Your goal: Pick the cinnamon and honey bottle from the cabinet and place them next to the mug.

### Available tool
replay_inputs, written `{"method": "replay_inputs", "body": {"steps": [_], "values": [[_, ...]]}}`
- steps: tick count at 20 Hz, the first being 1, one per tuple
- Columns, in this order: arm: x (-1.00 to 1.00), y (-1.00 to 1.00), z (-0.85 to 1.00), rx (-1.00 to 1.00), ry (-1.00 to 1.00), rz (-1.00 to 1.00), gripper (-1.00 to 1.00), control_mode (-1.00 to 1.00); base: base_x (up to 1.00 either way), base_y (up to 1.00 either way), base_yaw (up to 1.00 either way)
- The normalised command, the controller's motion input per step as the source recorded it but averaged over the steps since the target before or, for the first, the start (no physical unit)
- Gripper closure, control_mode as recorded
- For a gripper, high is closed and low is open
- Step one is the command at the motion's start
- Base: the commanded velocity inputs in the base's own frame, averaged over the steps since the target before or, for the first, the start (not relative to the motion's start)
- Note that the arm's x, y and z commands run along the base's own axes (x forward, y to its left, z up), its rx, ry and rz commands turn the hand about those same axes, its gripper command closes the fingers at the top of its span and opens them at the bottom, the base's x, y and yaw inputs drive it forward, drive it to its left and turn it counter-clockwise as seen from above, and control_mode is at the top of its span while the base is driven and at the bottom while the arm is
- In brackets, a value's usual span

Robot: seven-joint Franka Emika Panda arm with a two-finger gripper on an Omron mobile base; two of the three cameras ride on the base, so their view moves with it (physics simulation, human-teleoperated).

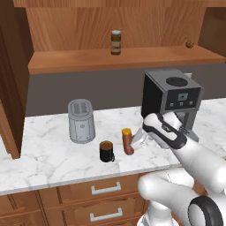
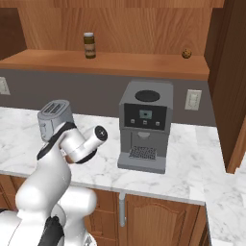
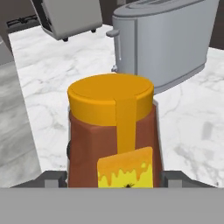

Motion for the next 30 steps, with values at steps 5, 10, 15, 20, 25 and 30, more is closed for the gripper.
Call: {"method": "replay_inputs", "body": {"steps": [5,10,15,20,25,30], "values": [[0.13,0.11,-0.03,0.00,0.00,-0.03,1.00,-1.00,0.00,0.00,0.00],[0.04,0.00,-0.03,0.00,0.00,-0.01,1.00,-1.00,0.00,0.00,0.00],[0.00,0.00,-0.06,0.00,0.00,0.00,1.00,-1.00,0.00,0.00,0.00],[0.00,0.00,-0.11,0.04,0.00,0.00,1.00,-1.00,0.00,0.00,0.00],[0.00,0.00,-0.11,0.05,0.00,0.00,1.00,-1.00,0.00,0.00,0.00],[0.00,0.00,-0.19,0.02,0.00,0.00,1.00,-1.00,0.00,0.00,0.00]]}}
